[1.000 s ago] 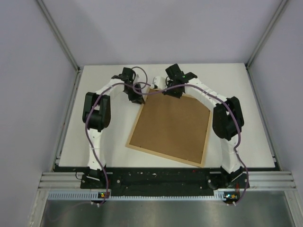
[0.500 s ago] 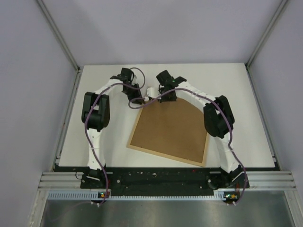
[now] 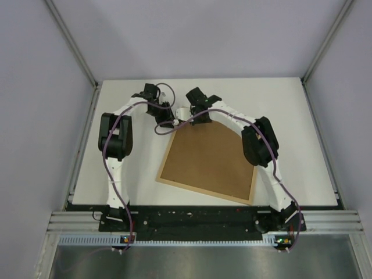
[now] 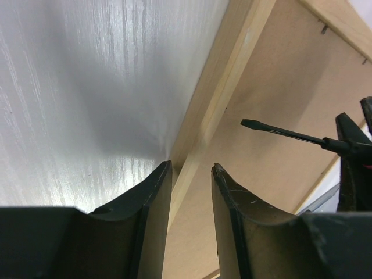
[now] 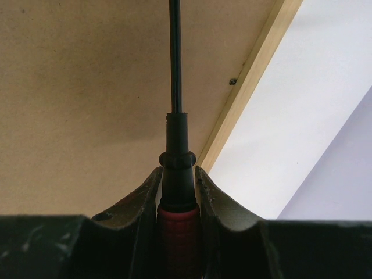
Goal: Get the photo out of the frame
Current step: Release the photo frame item from the photo frame.
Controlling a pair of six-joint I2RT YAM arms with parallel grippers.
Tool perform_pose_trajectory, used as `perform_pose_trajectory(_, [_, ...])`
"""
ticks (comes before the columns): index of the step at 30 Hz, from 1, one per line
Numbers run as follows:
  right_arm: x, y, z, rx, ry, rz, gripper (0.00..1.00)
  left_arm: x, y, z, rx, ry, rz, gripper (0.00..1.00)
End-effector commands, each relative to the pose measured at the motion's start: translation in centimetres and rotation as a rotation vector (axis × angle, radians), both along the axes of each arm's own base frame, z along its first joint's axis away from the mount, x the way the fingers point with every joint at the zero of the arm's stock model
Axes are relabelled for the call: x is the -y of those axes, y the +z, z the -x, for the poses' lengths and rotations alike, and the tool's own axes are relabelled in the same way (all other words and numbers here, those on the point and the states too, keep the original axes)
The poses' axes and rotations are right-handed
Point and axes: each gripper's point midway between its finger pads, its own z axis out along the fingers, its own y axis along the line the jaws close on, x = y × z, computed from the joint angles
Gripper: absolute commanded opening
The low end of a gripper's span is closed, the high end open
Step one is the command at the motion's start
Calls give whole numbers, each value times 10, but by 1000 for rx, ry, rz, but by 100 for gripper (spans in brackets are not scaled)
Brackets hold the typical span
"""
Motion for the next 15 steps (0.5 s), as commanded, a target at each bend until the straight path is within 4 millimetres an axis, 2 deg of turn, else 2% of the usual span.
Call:
perform_pose_trajectory(1, [-15,14,-9,71,1,-25,0,-3,22,-21,58,-3,75,40])
perform_pose_trajectory(6, [-15,7,-11,106,-25,-14,0,-2,15,-25,60,-16,90,40])
perform_pose_trajectory(15, [-14,-11,0,81,-37,18,0,-2,3,-26,52,-31,94,40])
